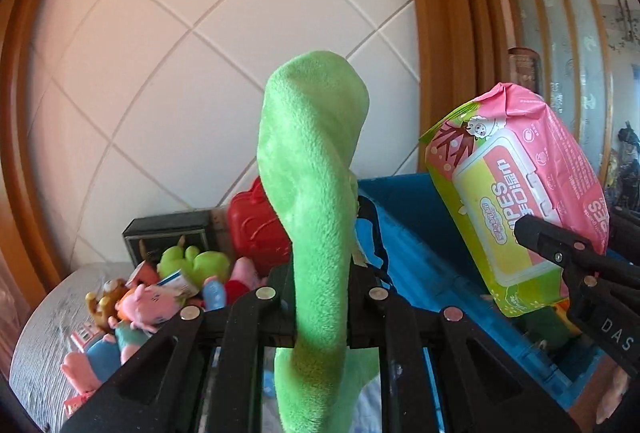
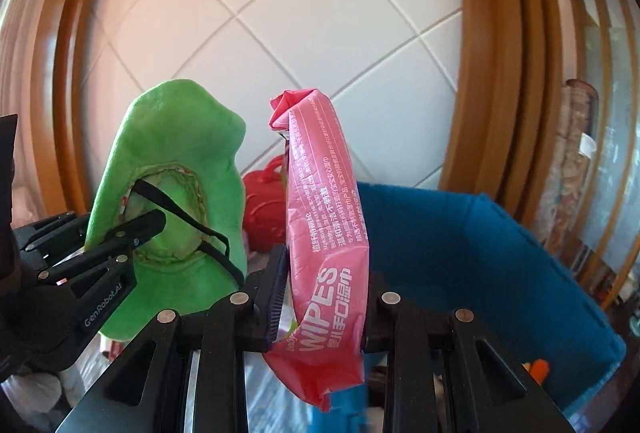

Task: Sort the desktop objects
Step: 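Lift the green plush with the left gripper while the right lifts the pink wipes packet toward the crate, then open both grippers to drop the green plush and wipes packet into the crate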

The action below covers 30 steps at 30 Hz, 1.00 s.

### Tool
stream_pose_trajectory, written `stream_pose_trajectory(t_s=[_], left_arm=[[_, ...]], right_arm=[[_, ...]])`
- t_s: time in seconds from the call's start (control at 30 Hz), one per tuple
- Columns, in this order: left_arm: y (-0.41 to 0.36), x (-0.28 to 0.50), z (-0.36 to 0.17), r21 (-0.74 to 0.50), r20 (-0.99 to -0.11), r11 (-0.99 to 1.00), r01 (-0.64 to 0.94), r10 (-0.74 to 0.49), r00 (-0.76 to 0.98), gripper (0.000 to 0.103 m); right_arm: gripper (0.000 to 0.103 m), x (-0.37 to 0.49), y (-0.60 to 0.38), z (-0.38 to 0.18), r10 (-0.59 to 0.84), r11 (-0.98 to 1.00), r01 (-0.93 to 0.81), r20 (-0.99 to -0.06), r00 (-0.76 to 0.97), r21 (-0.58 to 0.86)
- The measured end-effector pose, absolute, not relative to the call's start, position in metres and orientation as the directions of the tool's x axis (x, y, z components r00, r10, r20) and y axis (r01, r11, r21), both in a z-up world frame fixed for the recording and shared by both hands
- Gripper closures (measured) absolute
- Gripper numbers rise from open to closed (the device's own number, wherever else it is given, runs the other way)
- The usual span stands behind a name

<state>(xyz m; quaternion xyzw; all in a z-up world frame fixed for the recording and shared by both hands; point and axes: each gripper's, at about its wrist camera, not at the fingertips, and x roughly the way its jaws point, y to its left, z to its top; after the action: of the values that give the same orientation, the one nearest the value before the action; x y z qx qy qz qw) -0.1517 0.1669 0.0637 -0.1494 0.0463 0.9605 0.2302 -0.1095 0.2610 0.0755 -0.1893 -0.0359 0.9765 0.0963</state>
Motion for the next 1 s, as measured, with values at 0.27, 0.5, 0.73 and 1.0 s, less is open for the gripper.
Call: stream_pose_trajectory(t_s=[0.27,0.5,0.73,1.0], left_arm=[[0.295,-0.108,0.073,0.057,-0.318,-0.799,-0.598,0.553,-0.770,0.089],[0.351,-0.101,0.053,0.095,-0.446,-0.786,-0.611,0.515,-0.732,0.089],[0.367,-0.111,0.041,0.129,-0.558,-0.767,-0.628,0.468,-0.685,0.085],[0.358,-0.095,0.036,0.120,-0.575,-0.772,-0.624,0.459,-0.678,0.023]], right_arm=[[0.075,-0.056,0.373,0.079,0.360,-0.931,-0.355,-0.351,-0.865,-0.081],[0.077,-0.023,0.434,0.078,0.410,-0.907,-0.416,-0.365,-0.836,-0.065],[0.093,-0.037,0.471,0.075,0.386,-0.916,-0.396,-0.409,-0.827,-0.065],[0.006,-0.024,0.476,0.062,0.378,-0.913,-0.408,-0.401,-0.834,-0.011]])
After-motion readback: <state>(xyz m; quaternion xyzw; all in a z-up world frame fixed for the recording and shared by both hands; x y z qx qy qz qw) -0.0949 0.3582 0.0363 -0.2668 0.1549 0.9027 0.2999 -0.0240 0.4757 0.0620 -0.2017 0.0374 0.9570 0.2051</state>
